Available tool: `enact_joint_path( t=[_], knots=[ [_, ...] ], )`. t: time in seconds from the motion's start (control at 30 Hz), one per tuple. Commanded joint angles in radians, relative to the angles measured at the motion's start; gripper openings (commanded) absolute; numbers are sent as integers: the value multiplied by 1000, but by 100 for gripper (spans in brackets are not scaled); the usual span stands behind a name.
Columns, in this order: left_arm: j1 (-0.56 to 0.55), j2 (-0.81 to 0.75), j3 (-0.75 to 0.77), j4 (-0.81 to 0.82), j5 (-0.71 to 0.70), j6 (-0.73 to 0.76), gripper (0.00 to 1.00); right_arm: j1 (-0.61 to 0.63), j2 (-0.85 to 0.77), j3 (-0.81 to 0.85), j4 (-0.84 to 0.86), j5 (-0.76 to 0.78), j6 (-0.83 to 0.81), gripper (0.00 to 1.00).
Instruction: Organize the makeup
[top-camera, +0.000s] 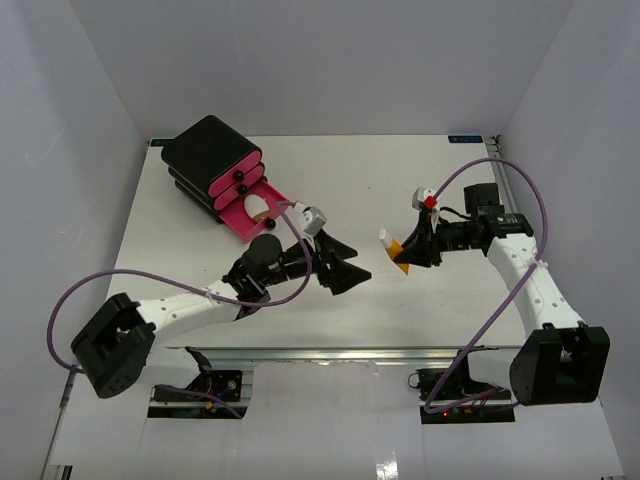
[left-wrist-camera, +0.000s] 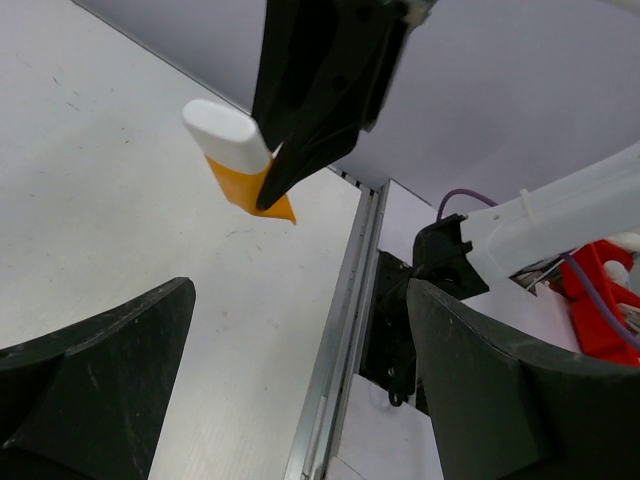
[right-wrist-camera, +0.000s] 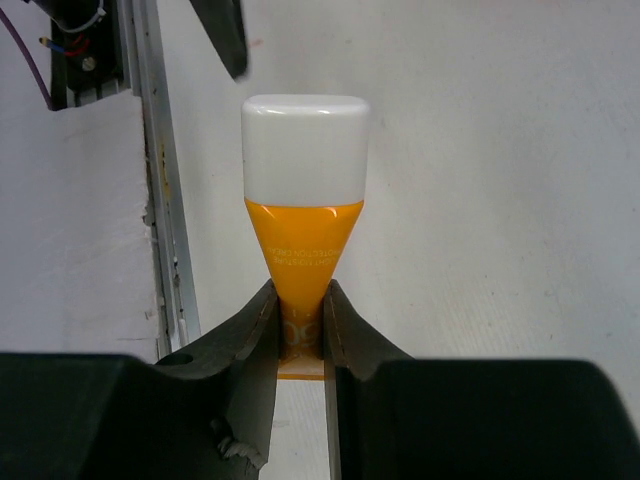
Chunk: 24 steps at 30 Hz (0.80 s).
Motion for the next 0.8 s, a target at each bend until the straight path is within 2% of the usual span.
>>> enact_joint_path(
  t=[0.0, 0.33, 0.6, 0.77],
  knots=[
    [-70, 53, 81, 84, -112, 94, 98, -18, -67, -34, 14, -120, -10, 20],
    [-136, 130, 114, 156, -201, 157, 98, -23, -143, -86, 22, -197, -50, 20],
    [-154, 198, 146, 210, -179, 185, 90, -24, -174, -100, 22, -215, -62, 20],
    [-154, 195, 160, 204, -176, 191, 80, -24, -174, -105, 22, -222, -68, 21]
  ],
)
